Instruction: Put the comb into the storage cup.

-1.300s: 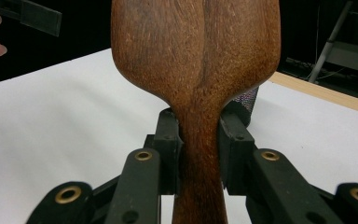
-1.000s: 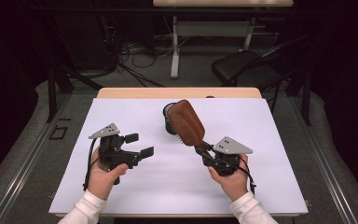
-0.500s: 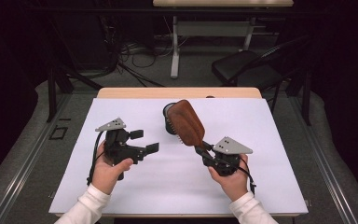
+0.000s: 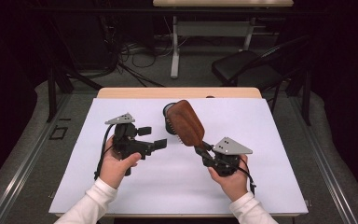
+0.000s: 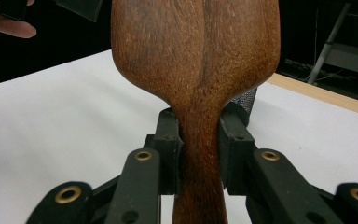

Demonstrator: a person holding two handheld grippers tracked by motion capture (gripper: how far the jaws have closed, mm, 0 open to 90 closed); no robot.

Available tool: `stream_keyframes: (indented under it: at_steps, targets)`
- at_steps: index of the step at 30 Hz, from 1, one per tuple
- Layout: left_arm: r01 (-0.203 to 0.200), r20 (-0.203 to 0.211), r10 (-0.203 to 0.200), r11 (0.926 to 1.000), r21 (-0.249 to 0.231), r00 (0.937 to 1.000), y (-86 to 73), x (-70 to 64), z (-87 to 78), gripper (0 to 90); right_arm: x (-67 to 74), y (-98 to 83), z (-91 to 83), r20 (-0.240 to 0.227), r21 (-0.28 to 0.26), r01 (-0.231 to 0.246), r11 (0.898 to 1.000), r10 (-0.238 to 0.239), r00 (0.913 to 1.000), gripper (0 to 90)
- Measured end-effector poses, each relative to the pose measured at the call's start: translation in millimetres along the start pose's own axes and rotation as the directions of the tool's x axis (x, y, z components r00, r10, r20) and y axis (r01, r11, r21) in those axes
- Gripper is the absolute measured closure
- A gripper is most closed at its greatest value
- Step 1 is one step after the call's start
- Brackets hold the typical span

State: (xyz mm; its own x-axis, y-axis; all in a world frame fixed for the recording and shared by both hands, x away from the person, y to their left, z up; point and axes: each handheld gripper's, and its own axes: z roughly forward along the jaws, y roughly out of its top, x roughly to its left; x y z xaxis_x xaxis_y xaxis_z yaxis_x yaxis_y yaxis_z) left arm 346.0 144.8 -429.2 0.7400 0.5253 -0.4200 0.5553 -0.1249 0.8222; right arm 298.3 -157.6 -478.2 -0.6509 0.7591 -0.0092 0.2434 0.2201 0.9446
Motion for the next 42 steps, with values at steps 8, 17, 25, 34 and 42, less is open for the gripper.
stream_keyframes:
  at_steps: [8,17,25,34,42]
  targets:
    - [0.009,0.018,-0.009,0.9999,0.008,0.9998,6.8,-1.7,6.3,1.7,1.0,-0.3,0.7,-0.001,-0.002,0.002,1.000,-0.002,1.0000,72.0]
    - [0.022,0.020,-0.022,0.9995,0.022,0.9995,17.8,-3.4,10.4,1.7,2.0,-0.6,1.1,-0.004,0.000,0.005,1.000,-0.005,1.0000,72.0]
    - [0.034,0.026,-0.035,0.9986,0.040,0.9990,26.4,-5.2,19.5,2.2,2.8,-0.5,1.1,-0.006,-0.002,0.012,1.000,-0.012,0.9999,72.0]
    - [0.042,0.041,-0.044,0.9978,0.051,0.9982,32.7,-8.8,31.3,2.8,3.2,-0.1,0.3,-0.007,-0.006,0.010,1.000,-0.010,0.9999,72.0]
    - [0.048,0.053,-0.051,0.9972,0.057,0.9973,36.0,-9.6,42.9,4.8,3.2,-0.1,0.4,-0.007,-0.005,0.010,1.000,-0.010,0.9999,72.0]
